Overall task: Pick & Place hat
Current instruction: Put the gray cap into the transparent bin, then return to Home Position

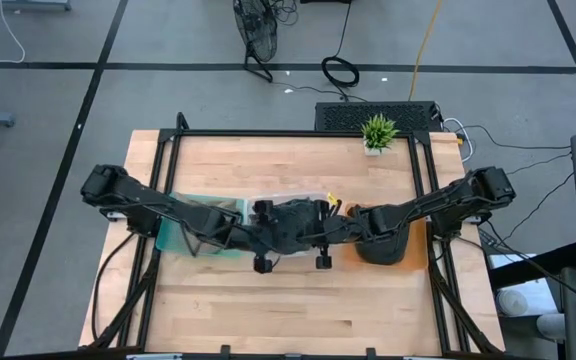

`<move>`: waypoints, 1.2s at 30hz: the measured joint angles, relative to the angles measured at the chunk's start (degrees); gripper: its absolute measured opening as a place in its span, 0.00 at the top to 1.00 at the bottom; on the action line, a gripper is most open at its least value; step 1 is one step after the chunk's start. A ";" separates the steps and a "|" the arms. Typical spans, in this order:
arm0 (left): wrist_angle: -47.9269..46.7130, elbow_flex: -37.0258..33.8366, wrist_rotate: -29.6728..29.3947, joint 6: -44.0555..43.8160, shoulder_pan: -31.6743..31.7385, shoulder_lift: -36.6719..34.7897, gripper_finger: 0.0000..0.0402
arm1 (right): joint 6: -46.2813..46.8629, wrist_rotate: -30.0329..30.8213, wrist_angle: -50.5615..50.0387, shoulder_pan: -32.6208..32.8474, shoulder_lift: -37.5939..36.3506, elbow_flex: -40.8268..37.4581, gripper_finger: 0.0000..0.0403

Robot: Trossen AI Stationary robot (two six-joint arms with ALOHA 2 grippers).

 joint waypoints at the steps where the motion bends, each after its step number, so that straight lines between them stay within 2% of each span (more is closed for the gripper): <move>1: 0.00 0.00 0.00 0.06 0.11 0.89 0.92 | -0.77 0.09 0.09 0.20 -0.67 -0.02 1.00; 7: 0.11 0.00 0.05 1.02 0.18 4.82 0.90 | -3.68 0.26 2.13 1.38 -4.28 -0.12 1.00; 12: 0.75 0.00 2.45 0.90 0.15 5.48 0.94 | -4.06 0.35 2.37 2.60 -9.16 0.03 1.00; 18: 2.59 0.23 3.12 1.39 0.47 8.16 0.99 | -2.91 0.30 -1.04 4.04 -13.06 0.05 1.00; 22: 2.81 0.30 3.38 2.42 0.40 9.03 0.94 | -1.57 0.30 -6.07 4.31 -13.62 0.00 1.00; 27: 1.13 -0.15 2.11 4.59 0.57 5.55 0.89 | -0.59 0.64 -8.51 4.16 -13.66 0.02 1.00; 31: 0.80 -0.08 -0.42 4.71 0.53 0.50 0.89 | -0.65 0.70 -7.87 4.15 -13.75 0.04 1.00; 36: -2.30 -0.11 -0.51 4.07 -0.48 -4.22 0.88 | 0.43 0.66 -9.09 4.15 -13.71 0.03 1.00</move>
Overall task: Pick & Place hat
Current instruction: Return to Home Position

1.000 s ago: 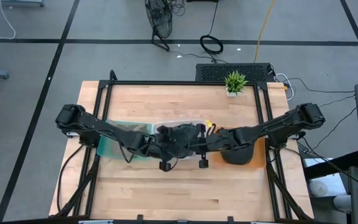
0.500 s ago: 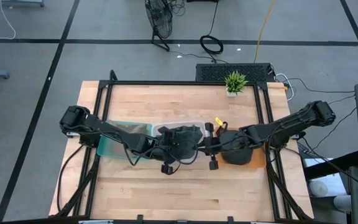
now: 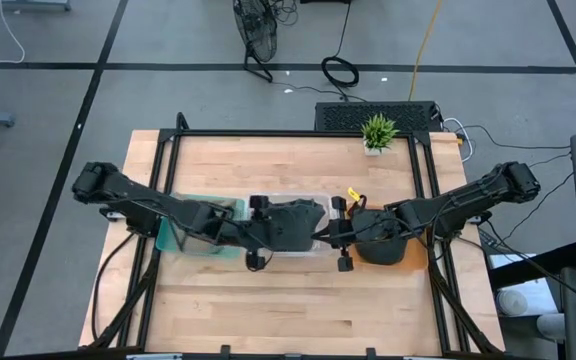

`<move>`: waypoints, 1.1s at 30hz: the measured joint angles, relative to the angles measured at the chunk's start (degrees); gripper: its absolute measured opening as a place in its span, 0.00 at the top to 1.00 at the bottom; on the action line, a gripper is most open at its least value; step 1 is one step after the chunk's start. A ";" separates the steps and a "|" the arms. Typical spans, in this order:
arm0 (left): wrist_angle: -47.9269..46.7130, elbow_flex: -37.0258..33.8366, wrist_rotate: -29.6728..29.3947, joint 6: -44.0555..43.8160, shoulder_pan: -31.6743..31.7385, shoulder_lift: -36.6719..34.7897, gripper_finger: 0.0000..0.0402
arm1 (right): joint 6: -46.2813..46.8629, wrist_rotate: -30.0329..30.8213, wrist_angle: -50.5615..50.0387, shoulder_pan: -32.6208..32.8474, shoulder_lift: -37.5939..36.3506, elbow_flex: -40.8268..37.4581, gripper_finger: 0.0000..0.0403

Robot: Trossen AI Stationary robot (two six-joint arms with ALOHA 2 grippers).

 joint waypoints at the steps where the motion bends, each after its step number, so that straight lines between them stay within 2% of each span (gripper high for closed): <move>1: -0.37 0.00 0.08 -0.14 -0.43 -1.08 0.88 | 0.71 -0.12 -0.77 0.00 -0.02 0.02 1.00; 5: -3.79 0.04 2.05 -0.20 -3.08 -3.81 0.88 | 3.32 -0.32 -5.69 0.00 0.02 0.00 1.00; 8: -7.77 0.00 0.44 -1.97 -5.31 -5.55 0.88 | 5.41 -0.19 -8.29 0.06 0.02 0.00 1.00; 11: -11.47 0.13 -0.98 -6.57 -7.15 -7.03 0.88 | 7.32 -0.45 -9.56 0.19 0.02 0.00 1.00; 16: -17.58 0.09 4.26 -15.62 -9.99 -7.24 0.88 | 9.29 -1.92 -11.64 1.68 0.04 0.00 1.00; 22: -21.31 0.04 4.37 -21.87 -14.40 -6.45 0.88 | 10.22 -0.62 -11.75 5.70 -0.63 0.02 1.00; 28: -22.31 0.05 -2.44 -26.07 -17.76 -7.69 0.88 | 15.17 7.06 -17.74 10.44 -3.21 -0.02 1.00; 33: -20.52 0.07 -11.37 -24.20 -18.06 -11.30 0.88 | 14.81 14.78 -18.25 13.37 -7.69 -0.06 1.00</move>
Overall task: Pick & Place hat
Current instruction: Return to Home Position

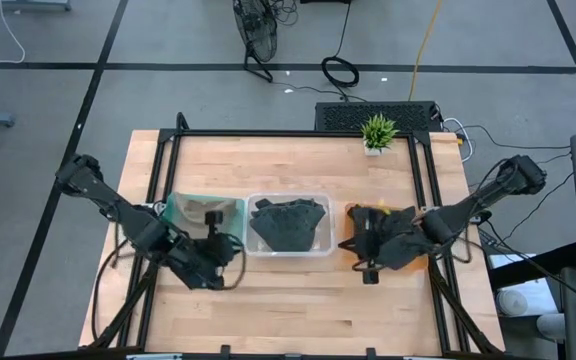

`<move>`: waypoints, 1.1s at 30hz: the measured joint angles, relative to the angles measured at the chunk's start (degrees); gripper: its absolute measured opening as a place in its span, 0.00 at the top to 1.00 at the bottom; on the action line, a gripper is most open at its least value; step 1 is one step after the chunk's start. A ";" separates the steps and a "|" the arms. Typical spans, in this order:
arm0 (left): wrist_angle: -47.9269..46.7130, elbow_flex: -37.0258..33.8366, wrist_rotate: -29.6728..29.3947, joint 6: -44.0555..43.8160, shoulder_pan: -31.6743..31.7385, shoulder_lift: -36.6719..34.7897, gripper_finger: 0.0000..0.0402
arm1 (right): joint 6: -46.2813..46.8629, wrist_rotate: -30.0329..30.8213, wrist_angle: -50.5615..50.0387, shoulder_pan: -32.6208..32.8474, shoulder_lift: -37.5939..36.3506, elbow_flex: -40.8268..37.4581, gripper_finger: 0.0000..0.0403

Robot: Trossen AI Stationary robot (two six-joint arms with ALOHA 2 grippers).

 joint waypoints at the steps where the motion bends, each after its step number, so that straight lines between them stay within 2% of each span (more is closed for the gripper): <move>1: 1.04 -0.39 -0.70 1.37 0.26 -1.30 0.88 | -0.54 1.85 0.32 0.28 -1.16 -0.34 1.00; 4: 7.97 -4.42 1.81 7.65 2.35 -6.21 0.88 | -2.20 3.47 0.60 0.12 -5.90 -3.15 1.00; 9: 24.23 -16.69 16.38 16.29 9.63 -17.15 0.88 | -3.72 2.95 6.86 -1.58 -16.70 -11.55 1.00; 11: 28.04 -20.94 20.20 17.80 12.68 -21.70 0.88 | -5.52 2.86 10.29 -2.01 -21.46 -15.65 1.00; 16: 35.36 -30.25 24.26 20.58 18.61 -34.39 0.88 | -9.11 2.88 16.44 -2.14 -34.20 -24.92 1.00; 21: 42.80 -38.86 31.45 20.94 24.37 -45.78 0.88 | -9.83 2.93 16.80 -2.14 -46.25 -31.35 1.00; 25: 47.17 -44.76 36.65 18.70 28.28 -50.95 0.88 | -11.10 2.77 17.57 -2.14 -54.34 -36.10 1.00; 27: 47.66 -47.26 38.75 18.65 29.73 -52.52 0.88 | -13.15 0.84 19.94 -2.12 -57.64 -39.33 1.00; 30: 51.46 -51.27 40.88 19.25 31.80 -54.10 0.88 | -18.98 -4.93 30.79 -2.11 -61.44 -45.49 1.00; 33: 61.53 -57.01 43.45 20.02 34.51 -54.26 0.88 | -24.76 -7.94 40.85 -2.11 -63.62 -50.88 1.00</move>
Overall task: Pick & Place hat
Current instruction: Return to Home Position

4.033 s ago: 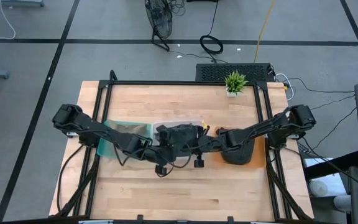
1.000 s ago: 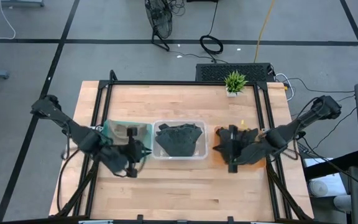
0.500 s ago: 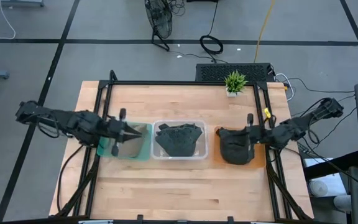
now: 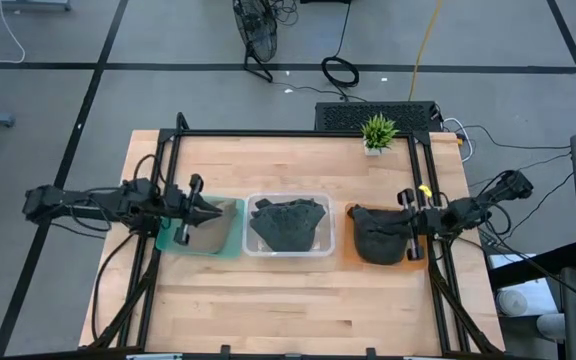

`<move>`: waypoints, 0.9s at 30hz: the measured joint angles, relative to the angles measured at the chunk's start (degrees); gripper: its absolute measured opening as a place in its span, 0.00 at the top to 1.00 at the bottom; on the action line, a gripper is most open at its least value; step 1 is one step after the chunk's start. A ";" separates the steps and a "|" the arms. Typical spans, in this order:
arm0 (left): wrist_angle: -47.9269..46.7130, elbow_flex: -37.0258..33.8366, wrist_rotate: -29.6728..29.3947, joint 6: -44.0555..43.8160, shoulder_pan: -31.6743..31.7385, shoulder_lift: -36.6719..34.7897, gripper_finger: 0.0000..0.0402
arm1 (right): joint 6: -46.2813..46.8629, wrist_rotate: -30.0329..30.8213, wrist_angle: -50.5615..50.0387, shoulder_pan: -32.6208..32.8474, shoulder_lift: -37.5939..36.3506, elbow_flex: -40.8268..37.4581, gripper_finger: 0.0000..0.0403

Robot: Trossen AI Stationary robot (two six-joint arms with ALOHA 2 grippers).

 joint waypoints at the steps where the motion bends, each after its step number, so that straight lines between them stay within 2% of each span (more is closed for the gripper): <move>1: 3.57 -1.77 0.76 -0.54 1.21 0.06 0.88 | -1.19 0.07 1.76 -0.02 -0.57 -1.14 1.00; 6: 11.70 -7.20 6.20 -4.08 7.99 0.09 0.88 | 0.06 -0.38 0.61 -1.86 -2.14 -3.13 1.00; 10: 15.51 -9.88 10.03 -6.49 11.65 0.12 0.88 | 3.80 -4.96 -3.97 -3.58 -1.99 -3.23 1.00; 18: 14.42 -11.11 15.22 -5.67 13.58 0.15 0.88 | 4.72 -7.47 -9.63 -4.68 -1.97 -3.35 1.00; 25: 14.11 -11.09 15.45 -2.79 13.56 0.15 0.88 | 4.58 -7.65 -10.78 -4.84 -1.99 -3.41 1.00; 27: 14.18 -11.09 15.43 -2.57 13.56 0.15 0.88 | 4.46 -9.78 -10.49 -4.92 -1.97 -3.64 1.00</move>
